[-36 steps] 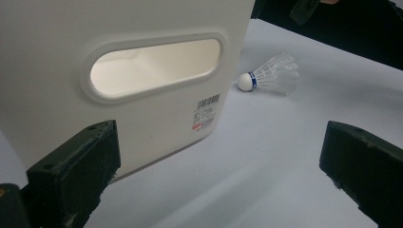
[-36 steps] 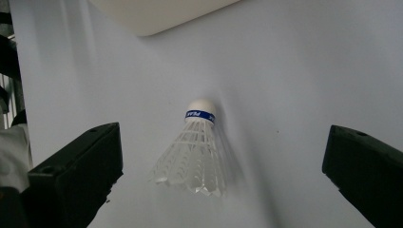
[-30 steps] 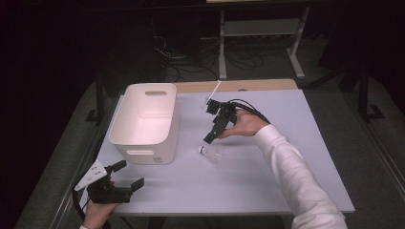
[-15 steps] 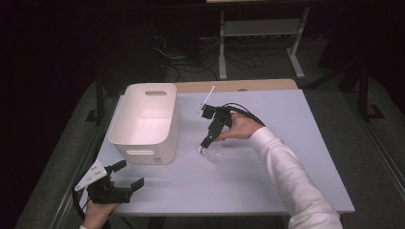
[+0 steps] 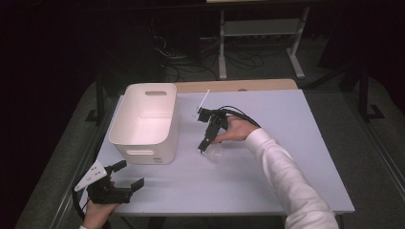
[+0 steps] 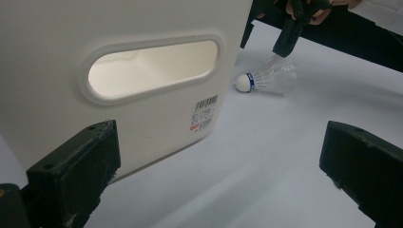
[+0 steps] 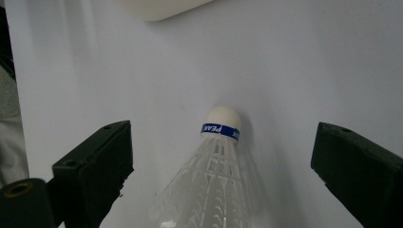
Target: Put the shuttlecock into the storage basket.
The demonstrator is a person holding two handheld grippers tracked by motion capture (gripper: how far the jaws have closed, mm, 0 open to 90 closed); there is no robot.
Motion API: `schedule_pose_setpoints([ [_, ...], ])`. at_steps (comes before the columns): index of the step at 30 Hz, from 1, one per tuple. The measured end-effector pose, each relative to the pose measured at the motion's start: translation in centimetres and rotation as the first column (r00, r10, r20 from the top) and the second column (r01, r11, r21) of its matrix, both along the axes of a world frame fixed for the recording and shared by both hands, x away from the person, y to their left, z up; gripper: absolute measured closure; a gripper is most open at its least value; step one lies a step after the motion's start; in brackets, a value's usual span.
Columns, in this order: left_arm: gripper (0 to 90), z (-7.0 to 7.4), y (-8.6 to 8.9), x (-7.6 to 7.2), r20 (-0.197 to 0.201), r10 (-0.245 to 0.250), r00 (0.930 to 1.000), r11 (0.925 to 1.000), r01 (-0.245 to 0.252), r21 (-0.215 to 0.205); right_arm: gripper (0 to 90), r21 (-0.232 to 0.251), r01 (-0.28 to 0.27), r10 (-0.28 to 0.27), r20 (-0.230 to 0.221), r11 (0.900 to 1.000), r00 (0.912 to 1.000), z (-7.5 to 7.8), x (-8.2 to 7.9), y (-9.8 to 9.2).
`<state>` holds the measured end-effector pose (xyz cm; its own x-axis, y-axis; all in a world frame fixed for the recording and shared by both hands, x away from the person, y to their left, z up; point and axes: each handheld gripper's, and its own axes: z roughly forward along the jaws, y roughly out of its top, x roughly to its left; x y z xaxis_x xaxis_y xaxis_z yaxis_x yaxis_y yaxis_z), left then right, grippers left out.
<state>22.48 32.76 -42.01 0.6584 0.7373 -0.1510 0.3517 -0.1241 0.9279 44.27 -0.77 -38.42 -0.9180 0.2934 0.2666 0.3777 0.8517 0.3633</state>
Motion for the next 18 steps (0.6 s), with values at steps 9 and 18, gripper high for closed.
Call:
schedule_pose_setpoints([
  [9, 0.0, 0.0, 0.0, 0.0, 0.004, -0.007, 1.0000, 0.9999, 0.007, 0.009, 7.4, -0.016, -0.003, 0.003, -0.005, 1.000, 1.0000, -0.7, 0.1, 0.6],
  [18, 0.0, 0.0, 0.0, 0.0, 0.002, -0.002, 1.0000, 1.0000, 0.002, 0.000, 15.9, -0.026, 0.003, -0.004, -0.043, 1.000, 0.9990, -1.5, 0.4, 1.1],
])
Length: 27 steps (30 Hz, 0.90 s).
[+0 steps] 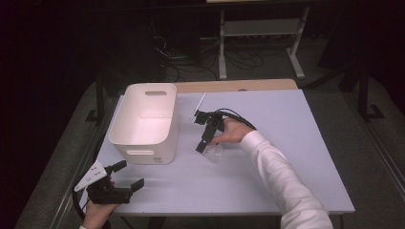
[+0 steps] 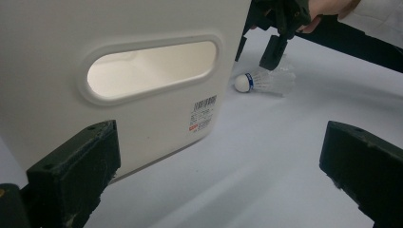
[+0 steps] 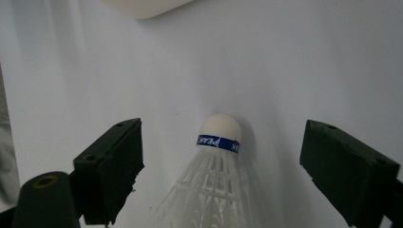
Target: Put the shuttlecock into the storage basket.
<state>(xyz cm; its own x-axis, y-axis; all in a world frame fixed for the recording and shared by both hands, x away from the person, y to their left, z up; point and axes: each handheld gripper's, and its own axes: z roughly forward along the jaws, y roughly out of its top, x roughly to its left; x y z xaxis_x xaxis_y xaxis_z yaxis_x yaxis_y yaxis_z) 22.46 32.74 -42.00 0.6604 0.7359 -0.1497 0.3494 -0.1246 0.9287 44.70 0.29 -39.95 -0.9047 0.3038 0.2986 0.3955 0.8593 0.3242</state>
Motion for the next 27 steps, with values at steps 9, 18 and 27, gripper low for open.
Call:
schedule_pose_setpoints([
  [9, 0.0, 0.0, 0.0, 0.0, 0.003, -0.004, 1.0000, 1.0000, 0.004, 0.004, 26.3, -0.027, 0.000, -0.001, -0.011, 1.000, 0.9999, -0.6, -0.2, 0.4],
  [18, 0.0, 0.0, 0.0, 0.0, 0.002, -0.003, 1.0000, 1.0000, 0.003, 0.000, 37.6, -0.060, -0.009, 0.007, -0.031, 0.998, 0.9995, -1.3, -0.4, 0.8],
  [27, 0.0, 0.0, 0.0, 0.0, 0.001, -0.005, 1.0000, 1.0000, 0.004, 0.003, 56.0, -0.111, 0.000, -0.001, -0.014, 0.994, 0.9999, -1.5, -0.8, 1.1],
])
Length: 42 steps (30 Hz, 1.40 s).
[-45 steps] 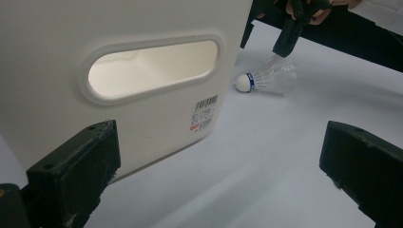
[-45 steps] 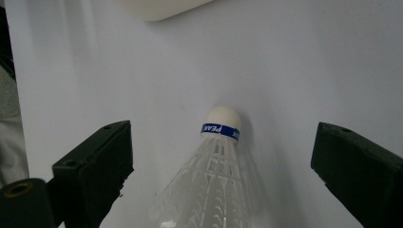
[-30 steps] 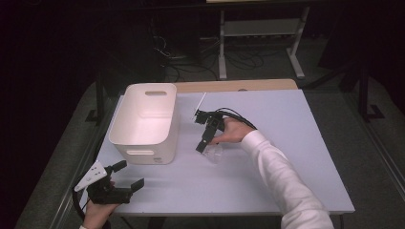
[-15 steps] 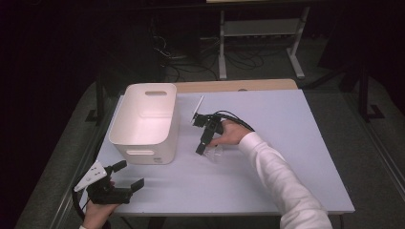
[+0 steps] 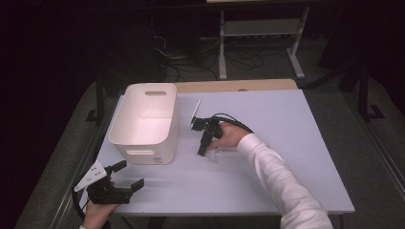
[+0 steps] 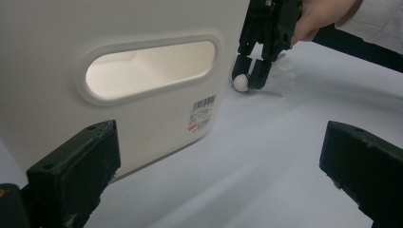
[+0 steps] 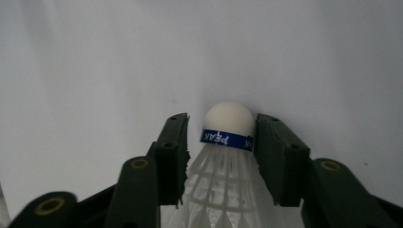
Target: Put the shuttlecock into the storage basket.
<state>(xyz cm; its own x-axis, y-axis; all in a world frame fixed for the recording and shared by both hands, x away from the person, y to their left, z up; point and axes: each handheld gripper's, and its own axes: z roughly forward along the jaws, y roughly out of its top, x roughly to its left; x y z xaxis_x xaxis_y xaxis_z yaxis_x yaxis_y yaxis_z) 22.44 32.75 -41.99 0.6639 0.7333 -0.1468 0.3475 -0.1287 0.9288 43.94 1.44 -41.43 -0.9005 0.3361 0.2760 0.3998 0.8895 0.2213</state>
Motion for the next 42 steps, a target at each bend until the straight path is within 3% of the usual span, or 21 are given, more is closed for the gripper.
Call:
schedule_pose_setpoints([
  [6, 0.0, 0.0, 0.0, 0.0, 0.000, 0.000, 1.0000, 1.0000, 0.000, 0.001, 63.0, -0.012, 0.027, -0.028, -0.026, 1.000, 0.9993, -0.3, 0.3, -0.3],
  [19, 0.0, 0.0, -0.1, 0.0, -0.002, -0.001, 1.0000, 1.0000, 0.001, -0.002, 63.6, -0.018, 0.062, -0.063, -0.024, 0.998, 0.9978, 0.0, 0.3, -0.5],
  [42, 0.0, -0.1, -0.2, 0.0, -0.007, 0.005, 1.0000, 1.0000, -0.005, -0.006, 63.6, 0.053, 0.085, -0.083, -0.030, 0.995, 0.9961, 2.6, 0.2, -1.9],
])
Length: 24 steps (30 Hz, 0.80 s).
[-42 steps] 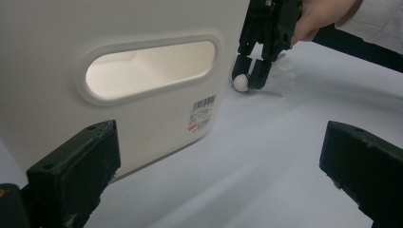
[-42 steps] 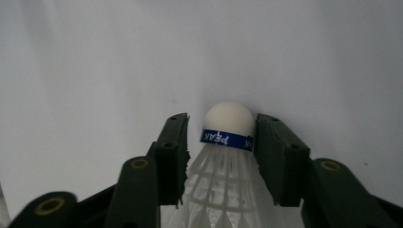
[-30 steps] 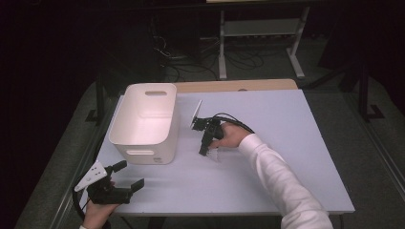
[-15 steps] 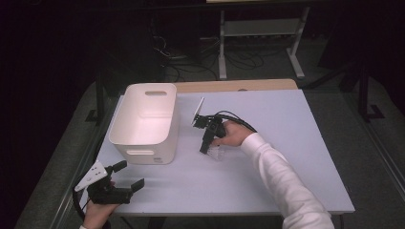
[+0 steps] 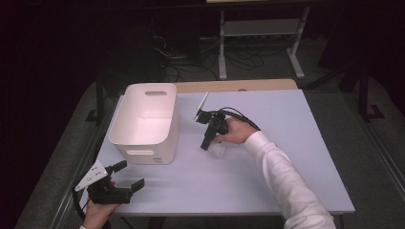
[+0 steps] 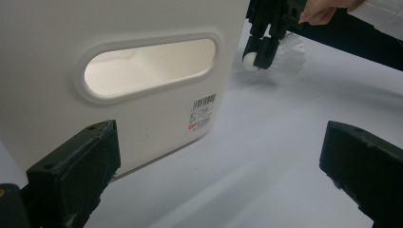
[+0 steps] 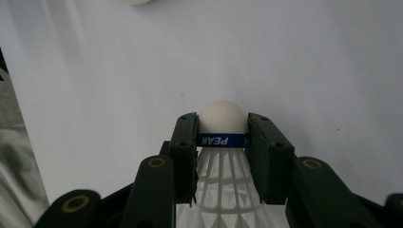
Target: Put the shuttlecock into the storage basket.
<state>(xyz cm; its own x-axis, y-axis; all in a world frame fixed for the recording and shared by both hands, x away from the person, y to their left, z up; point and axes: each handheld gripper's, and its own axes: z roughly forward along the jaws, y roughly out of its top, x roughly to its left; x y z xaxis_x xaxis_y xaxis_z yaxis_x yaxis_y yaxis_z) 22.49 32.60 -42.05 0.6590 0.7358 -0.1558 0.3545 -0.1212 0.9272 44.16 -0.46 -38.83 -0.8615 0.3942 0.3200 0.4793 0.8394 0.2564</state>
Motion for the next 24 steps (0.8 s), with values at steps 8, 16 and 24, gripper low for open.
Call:
schedule_pose_setpoints([
  [8, 0.0, 0.0, 0.0, 0.0, -0.003, 0.003, 1.0000, 1.0000, -0.003, -0.002, 63.5, 0.028, 0.013, -0.013, 0.007, 1.000, 0.9999, 1.1, 0.0, -0.6],
  [16, 0.0, 0.0, -0.1, 0.0, -0.011, 0.009, 0.9999, 0.9999, -0.010, -0.010, 63.5, 0.058, 0.026, -0.026, 0.015, 0.998, 0.9995, 2.4, 0.0, -1.4],
  [24, 0.0, 0.0, 0.0, 0.1, 0.000, 0.003, 1.0000, 1.0000, -0.003, 0.002, 63.6, 0.083, 0.033, -0.038, 0.053, 0.996, 0.9979, 4.2, -0.2, -1.6],
])
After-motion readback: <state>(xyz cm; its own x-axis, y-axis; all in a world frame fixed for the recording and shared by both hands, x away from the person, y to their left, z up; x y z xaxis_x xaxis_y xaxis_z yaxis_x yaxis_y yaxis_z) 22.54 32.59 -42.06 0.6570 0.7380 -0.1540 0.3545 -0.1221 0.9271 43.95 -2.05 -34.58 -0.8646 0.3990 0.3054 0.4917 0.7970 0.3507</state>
